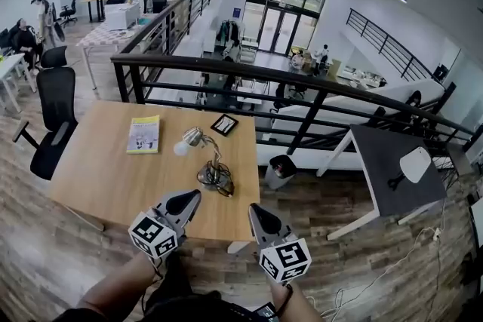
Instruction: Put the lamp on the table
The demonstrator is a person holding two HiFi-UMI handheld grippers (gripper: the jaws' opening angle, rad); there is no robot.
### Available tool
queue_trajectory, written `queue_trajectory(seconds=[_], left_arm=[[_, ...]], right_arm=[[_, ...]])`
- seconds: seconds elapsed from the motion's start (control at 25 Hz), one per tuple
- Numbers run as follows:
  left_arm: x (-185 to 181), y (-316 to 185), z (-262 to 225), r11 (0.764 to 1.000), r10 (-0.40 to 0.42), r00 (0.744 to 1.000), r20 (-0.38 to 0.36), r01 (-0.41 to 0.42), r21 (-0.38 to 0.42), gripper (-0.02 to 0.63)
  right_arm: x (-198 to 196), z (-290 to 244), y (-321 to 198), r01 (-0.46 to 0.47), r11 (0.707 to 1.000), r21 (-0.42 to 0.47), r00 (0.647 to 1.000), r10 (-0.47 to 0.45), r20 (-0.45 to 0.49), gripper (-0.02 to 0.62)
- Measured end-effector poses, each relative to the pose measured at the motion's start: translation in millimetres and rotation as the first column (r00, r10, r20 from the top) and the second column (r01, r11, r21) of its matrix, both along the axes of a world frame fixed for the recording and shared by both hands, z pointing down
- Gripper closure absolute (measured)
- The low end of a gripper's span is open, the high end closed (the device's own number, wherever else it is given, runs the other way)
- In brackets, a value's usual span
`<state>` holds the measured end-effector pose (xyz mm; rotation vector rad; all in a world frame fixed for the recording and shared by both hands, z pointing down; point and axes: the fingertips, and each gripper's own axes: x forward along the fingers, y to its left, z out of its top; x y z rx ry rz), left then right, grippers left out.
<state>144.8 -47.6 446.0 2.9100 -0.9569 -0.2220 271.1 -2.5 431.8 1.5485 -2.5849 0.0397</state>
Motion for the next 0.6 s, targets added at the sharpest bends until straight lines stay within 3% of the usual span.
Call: queue_trajectory(seconds=[0.28, 0.6], left_arm=[[-22, 38, -11, 1.000, -0.018, 1.000, -0.009, 0.018, 0.003, 0.598], [-49, 82, -14, 0.999, 0.047, 0.999, -0.018, -0.047, -0.003, 0.598]], right_arm=[[-25, -6, 31, 0.041, 0.999, -0.003, 0.999, -0.041, 0.033, 0.578], [-69, -10, 71, 0.002, 1.000, 0.016, 1.000, -0.003, 0.027, 0.580]])
